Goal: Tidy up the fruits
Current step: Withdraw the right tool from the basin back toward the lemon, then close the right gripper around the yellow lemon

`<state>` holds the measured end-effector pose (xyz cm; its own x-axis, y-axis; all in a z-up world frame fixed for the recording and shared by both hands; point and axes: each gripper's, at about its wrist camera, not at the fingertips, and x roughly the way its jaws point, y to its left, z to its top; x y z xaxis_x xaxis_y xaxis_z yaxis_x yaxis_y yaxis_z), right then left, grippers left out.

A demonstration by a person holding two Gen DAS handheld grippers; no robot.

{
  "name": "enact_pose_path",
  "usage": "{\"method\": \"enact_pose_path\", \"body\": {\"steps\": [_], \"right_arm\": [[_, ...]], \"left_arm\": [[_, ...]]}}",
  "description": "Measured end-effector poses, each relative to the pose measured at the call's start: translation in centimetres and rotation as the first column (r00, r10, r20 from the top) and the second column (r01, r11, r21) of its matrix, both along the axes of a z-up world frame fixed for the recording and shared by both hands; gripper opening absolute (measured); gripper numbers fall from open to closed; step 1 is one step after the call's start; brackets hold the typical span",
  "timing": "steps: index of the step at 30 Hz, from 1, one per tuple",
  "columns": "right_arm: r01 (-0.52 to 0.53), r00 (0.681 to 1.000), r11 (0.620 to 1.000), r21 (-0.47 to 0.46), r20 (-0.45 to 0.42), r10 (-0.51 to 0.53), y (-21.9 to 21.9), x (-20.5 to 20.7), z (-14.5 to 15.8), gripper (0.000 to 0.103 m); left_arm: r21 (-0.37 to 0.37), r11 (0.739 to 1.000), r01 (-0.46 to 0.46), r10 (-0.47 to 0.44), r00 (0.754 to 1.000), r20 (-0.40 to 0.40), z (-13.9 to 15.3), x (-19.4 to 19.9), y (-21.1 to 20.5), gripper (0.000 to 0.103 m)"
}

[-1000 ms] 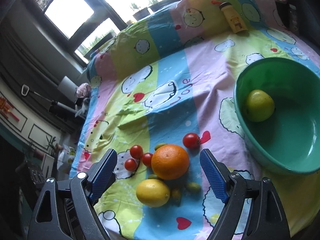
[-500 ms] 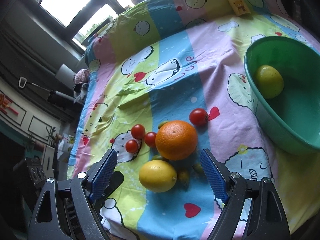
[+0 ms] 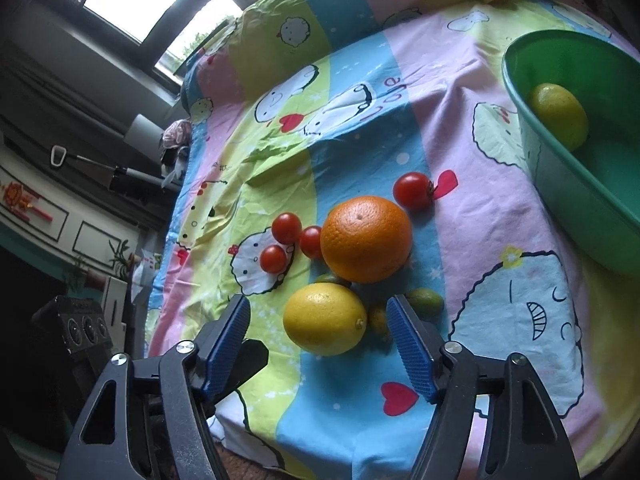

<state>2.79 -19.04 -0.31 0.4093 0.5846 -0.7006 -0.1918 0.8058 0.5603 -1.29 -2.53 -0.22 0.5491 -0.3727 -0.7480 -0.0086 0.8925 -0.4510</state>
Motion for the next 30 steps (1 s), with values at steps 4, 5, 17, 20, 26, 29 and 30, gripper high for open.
{"method": "enact_pose_path", "body": {"steps": [4, 5, 17, 20, 26, 29, 30], "right_arm": [[-0.011, 1.0, 1.0, 0.009, -0.012, 0.011, 0.7, 0.3, -0.8, 0.07], [-0.013, 1.0, 1.0, 0.0, -0.012, 0.013, 0.9, 0.4, -0.9, 0.07], [-0.027, 0.999, 0.999, -0.032, -0.018, 0.027, 1.8, 0.9, -1.8, 0.067], [-0.025, 0.999, 0.999, -0.046, -0.027, 0.024, 1.8, 1.0, -2.1, 0.064], [-0.028, 0.999, 0.999, -0.031, -0.037, 0.027, 1.7, 1.3, -2.4, 0.063], [-0.032, 0.999, 0.999, -0.021, -0.039, 0.032, 1.6, 1.3, -2.4, 0.063], [-0.035, 0.999, 0.999, -0.019, -0.04, 0.034, 1.6, 1.4, -2.5, 0.063]], "left_arm": [[-0.017, 0.999, 0.032, -0.032, 0.999, 0.002, -0.2, 0.2, -0.8, 0.087], [-0.014, 0.999, 0.039, -0.039, 0.999, 0.001, -0.3, 0.2, -1.0, 0.087], [-0.017, 0.998, 0.06, -0.06, 0.998, 0.004, -0.9, 0.8, -1.9, 0.079], [-0.011, 0.998, 0.061, -0.061, 0.998, 0.003, -1.1, 0.8, -2.2, 0.076], [-0.045, 0.996, 0.075, -0.074, 0.997, 0.014, -1.3, 1.0, -2.3, 0.07], [-0.053, 0.995, 0.082, -0.081, 0.997, 0.018, -1.3, 0.9, -2.4, 0.067], [-0.057, 0.995, 0.084, -0.083, 0.996, 0.019, -1.3, 0.9, -2.4, 0.066]]}}
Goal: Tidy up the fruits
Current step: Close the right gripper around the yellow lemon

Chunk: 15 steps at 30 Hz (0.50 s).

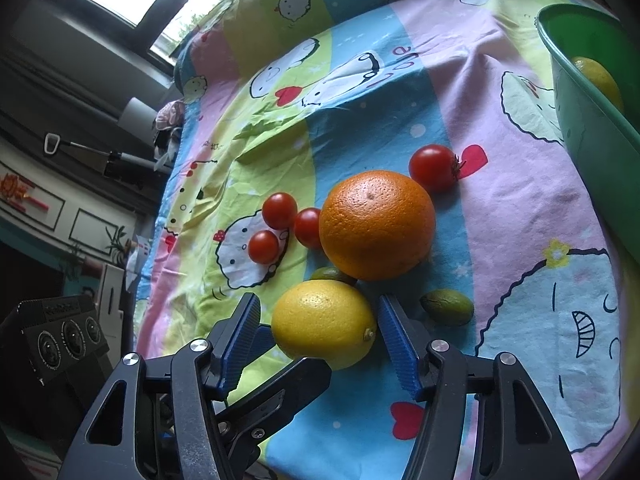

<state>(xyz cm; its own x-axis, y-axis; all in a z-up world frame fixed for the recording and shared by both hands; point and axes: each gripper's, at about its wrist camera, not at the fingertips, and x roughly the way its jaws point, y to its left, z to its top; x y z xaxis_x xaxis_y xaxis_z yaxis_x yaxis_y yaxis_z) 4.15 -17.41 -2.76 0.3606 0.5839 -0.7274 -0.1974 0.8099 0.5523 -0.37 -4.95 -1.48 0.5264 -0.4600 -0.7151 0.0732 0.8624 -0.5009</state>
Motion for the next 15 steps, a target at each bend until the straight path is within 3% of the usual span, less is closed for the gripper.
{"method": "enact_pose_path", "body": {"steps": [8, 15], "right_arm": [[-0.016, 1.0, 1.0, -0.016, 0.008, 0.016, 0.4, 0.0, 0.0, 0.064], [-0.021, 1.0, 0.999, -0.025, 0.016, 0.022, 0.6, 0.0, 0.0, 0.064]], "left_arm": [[0.031, 0.999, 0.025, -0.024, 0.999, -0.038, -0.8, 0.4, -0.9, 0.057], [0.039, 0.999, 0.016, -0.015, 0.999, -0.031, -0.9, 0.5, -1.0, 0.056]]}}
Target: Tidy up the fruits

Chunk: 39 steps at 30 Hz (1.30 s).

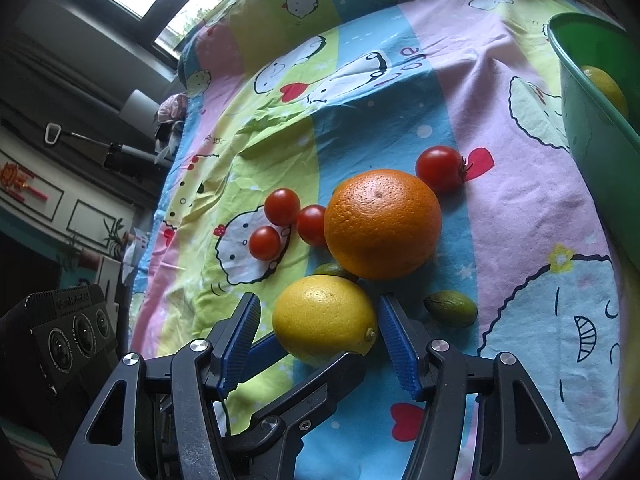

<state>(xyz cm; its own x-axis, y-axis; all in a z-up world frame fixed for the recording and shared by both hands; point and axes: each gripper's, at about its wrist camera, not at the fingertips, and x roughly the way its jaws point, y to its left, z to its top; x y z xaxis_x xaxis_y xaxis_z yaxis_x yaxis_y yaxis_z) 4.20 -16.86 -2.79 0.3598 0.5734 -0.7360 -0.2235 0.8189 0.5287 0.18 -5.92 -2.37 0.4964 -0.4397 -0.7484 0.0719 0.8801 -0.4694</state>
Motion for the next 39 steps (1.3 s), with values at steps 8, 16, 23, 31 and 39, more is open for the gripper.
{"method": "enact_pose_path", "body": {"steps": [8, 16, 23, 31, 39], "right_arm": [[-0.005, 1.0, 1.0, -0.029, 0.012, 0.006, 0.3, -0.2, 0.0, 0.058], [-0.004, 0.998, 1.0, -0.023, 0.067, 0.005, 0.3, -0.7, 1.1, 0.058], [-0.002, 0.995, 1.0, -0.018, 0.099, 0.004, 0.3, -1.1, 1.9, 0.058], [0.004, 0.99, 1.0, -0.006, 0.143, -0.003, 0.0, -1.7, 3.0, 0.058], [0.01, 0.985, 1.0, 0.004, 0.172, -0.011, -0.2, -2.1, 3.9, 0.058]], "left_arm": [[0.049, 0.999, -0.013, 0.011, 0.999, 0.039, 0.4, -0.2, -0.1, 0.053], [0.05, 0.999, -0.019, 0.014, 0.996, 0.092, 1.3, -0.6, 0.0, 0.053], [0.06, 0.998, -0.025, 0.018, 0.992, 0.128, 1.9, -0.9, -0.2, 0.053], [0.068, 0.997, -0.029, 0.016, 0.984, 0.175, 2.9, -1.2, -0.4, 0.053], [0.076, 0.997, -0.026, 0.009, 0.977, 0.214, 3.7, -1.6, -0.8, 0.053]]}}
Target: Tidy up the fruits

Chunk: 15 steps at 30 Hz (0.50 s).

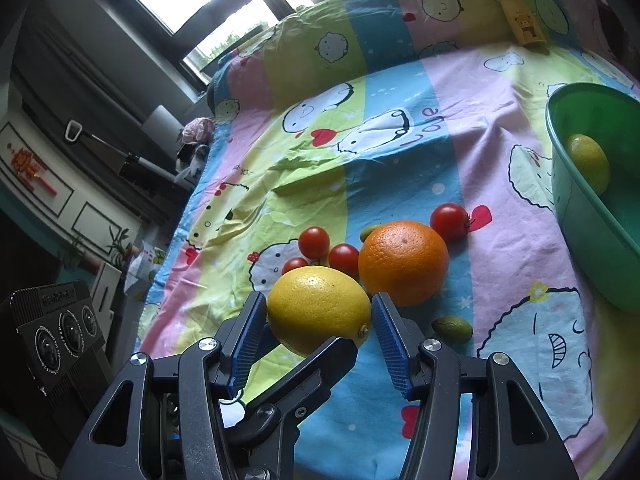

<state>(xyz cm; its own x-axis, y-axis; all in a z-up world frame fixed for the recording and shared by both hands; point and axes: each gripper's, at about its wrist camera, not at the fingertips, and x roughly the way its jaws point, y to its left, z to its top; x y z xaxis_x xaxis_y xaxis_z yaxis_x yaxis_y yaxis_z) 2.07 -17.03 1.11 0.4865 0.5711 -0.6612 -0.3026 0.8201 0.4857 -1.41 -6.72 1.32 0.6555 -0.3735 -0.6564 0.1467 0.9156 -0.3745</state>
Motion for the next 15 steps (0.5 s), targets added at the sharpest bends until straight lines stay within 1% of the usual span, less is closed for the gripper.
{"method": "enact_pose_path", "body": {"steps": [15], "right_arm": [[0.015, 0.999, 1.0, 0.026, 0.029, -0.016, -0.9, -0.3, 0.8, 0.058]], "left_arm": [[0.025, 1.0, 0.015, -0.016, 0.999, 0.045, 1.2, 0.0, -0.8, 0.053]]}}
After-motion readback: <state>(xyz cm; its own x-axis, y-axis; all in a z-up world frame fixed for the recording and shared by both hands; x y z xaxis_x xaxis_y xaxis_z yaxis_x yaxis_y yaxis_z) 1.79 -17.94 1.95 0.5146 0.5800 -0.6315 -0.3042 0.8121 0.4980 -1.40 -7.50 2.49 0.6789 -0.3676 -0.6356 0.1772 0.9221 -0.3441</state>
